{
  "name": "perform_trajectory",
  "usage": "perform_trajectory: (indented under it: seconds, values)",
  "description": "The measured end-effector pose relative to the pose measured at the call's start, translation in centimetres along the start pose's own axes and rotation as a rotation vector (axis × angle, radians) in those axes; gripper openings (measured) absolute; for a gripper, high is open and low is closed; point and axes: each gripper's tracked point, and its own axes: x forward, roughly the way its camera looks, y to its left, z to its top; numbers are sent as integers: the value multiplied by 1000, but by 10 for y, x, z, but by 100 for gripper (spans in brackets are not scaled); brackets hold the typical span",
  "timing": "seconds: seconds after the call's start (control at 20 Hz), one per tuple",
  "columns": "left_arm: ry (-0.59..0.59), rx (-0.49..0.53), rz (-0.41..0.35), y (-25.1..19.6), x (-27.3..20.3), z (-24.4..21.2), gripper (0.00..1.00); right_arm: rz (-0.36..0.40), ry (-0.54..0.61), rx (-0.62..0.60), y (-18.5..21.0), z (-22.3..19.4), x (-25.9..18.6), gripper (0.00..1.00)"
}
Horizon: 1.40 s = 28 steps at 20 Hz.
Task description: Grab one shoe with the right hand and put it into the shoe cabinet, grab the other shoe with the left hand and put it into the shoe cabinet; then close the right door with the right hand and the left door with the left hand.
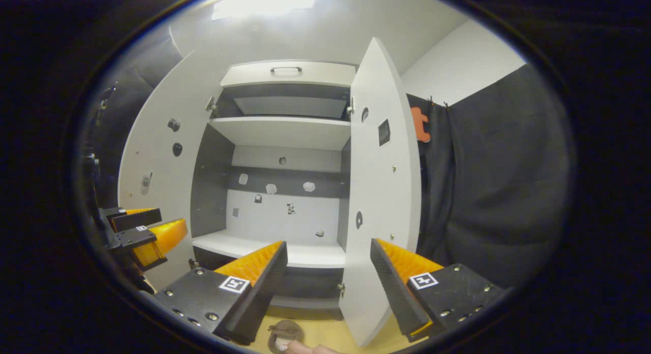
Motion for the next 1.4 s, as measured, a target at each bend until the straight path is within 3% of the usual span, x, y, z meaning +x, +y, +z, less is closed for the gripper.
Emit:
perform_trajectory:
  seconds: [0.05, 0.15, 0.25, 0.3, 0.45, 0.55, 0.7, 0.75, 0.85, 0.95, 1.0, 1.05, 1.1, 1.2, 1.4]
  values:
    - [3, -5, -3, 1, 2, -4, 96, 22, 7, -4, 9, -9, 5, 94]
    - [5, 0, 4, 6, 6, -13, 93, 57, 23, -19, 23, -28, 11, 98]
    - [4, 2, 1, 8, 9, -21, 99, 37, 40, -41, 27, -53, 20, 98]
    - [9, -1, -9, 8, 11, -26, 96, 27, 50, -55, 30, -65, 23, 94]
    - [32, -22, -34, 9, 18, -33, 96, 24, 104, -74, 44, -115, 28, 98]
    - [35, -16, -34, 14, 23, -35, 96, 39, 167, -68, 55, -158, 27, 94]
    - [44, -32, -40, 20, 31, -40, 96, 65, 300, -44, 69, -227, 24, 99]
    - [50, -44, -45, 21, 34, -42, 96, 72, 354, -35, 73, -249, 19, 94]
    - [65, -52, -59, 21, 39, -47, 96, 118, 451, -9, 88, -289, 7, 99]
    - [77, -42, -65, 22, 45, -53, 96, 146, 527, 1, 98, -317, -2, 94]
    - [81, -36, -62, 24, 48, -55, 96, 150, 557, 6, 101, -328, -7, 99]
    - [97, -36, -48, 29, 51, -60, 96, 163, 587, 5, 106, -340, -14, 94]
    - [113, -34, -30, 35, 54, -66, 96, 170, 620, 2, 112, -353, -19, 99]
    - [121, -30, 3, 46, 59, -70, 96, 182, 689, -3, 121, -377, -25, 99]
    - [122, -37, -14, 46, 66, -73, 96, 195, 781, 48, 136, -406, -20, 94]
